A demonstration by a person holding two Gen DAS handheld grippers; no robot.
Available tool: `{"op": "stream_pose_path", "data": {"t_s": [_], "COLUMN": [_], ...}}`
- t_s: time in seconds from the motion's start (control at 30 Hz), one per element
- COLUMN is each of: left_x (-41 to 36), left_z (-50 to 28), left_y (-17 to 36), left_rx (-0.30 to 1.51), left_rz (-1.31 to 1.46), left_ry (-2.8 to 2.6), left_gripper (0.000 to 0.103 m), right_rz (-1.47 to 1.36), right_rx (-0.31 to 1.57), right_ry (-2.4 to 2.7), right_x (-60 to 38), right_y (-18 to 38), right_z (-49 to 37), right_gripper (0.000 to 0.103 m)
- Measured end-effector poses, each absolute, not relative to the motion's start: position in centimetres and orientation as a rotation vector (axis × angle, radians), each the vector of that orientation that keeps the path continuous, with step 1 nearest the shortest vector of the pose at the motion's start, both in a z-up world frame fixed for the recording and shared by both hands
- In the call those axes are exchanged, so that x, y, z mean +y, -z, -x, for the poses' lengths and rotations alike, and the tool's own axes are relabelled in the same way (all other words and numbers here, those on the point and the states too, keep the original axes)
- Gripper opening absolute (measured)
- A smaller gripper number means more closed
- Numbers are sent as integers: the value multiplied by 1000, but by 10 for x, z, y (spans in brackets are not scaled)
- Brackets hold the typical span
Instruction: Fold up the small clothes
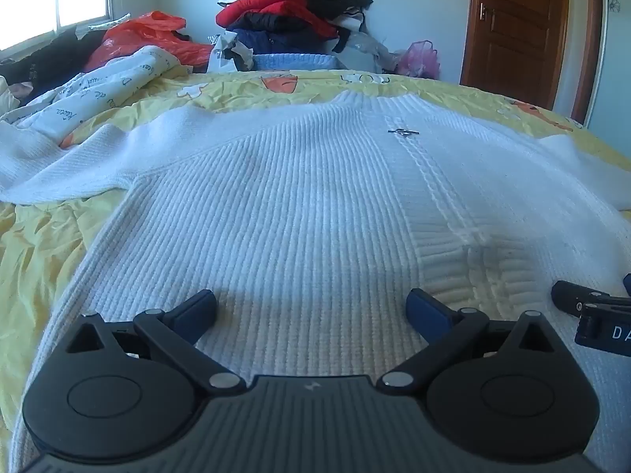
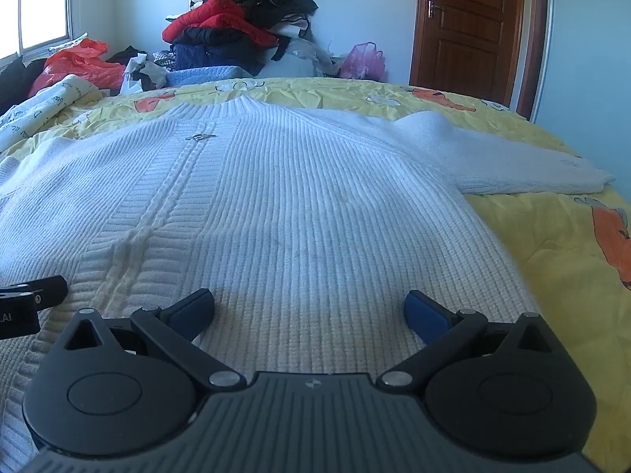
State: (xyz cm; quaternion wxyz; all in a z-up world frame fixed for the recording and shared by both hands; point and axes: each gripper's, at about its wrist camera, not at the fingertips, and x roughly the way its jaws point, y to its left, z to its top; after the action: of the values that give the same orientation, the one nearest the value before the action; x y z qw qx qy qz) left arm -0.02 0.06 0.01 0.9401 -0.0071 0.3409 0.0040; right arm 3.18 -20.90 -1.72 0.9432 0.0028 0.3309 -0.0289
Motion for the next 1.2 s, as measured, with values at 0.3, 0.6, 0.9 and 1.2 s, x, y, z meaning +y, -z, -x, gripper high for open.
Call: {"op": "stream_pose_path", "data": {"t_s": [0.3, 0.6, 0.9, 1.2], "left_x": [6, 2, 3, 3], "left_z": [-1, -1, 0, 0], "left_y": [-3, -1, -1, -1], "left_rx": [716, 722, 721, 720], "left_rz": [7, -7, -6, -8], "left_ry": [0, 11, 10, 10], "left_gripper": [103, 103, 103, 103], "right_rz": [-6, -5, -5, -5], "right_rx": [675, 675, 675, 675], "right_ry": [59, 59, 59, 59], "right_x": [-209, -209, -209, -209], "right_y": [17, 18, 18, 18], "right_z": [-32, -32, -32, -32], "right_gripper": [103, 103, 103, 103]}}
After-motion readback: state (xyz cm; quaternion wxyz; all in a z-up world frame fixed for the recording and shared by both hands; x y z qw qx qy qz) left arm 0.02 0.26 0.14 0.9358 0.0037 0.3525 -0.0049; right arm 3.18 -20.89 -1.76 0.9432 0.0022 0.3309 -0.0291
